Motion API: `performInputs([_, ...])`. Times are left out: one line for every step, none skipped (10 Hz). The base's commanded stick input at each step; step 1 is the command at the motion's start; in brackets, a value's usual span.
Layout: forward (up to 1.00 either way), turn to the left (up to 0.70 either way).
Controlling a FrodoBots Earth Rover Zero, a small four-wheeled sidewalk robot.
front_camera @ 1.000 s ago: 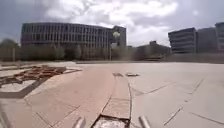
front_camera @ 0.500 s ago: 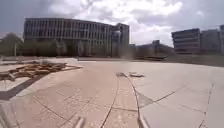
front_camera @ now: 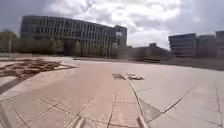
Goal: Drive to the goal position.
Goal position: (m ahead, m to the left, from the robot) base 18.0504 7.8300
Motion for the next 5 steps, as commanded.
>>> performInputs([0.70,0.00])
performInputs([0.70,0.00])
performInputs([0.70,0.00])
performInputs([0.70,0.00])
performInputs([0.70,0.00])
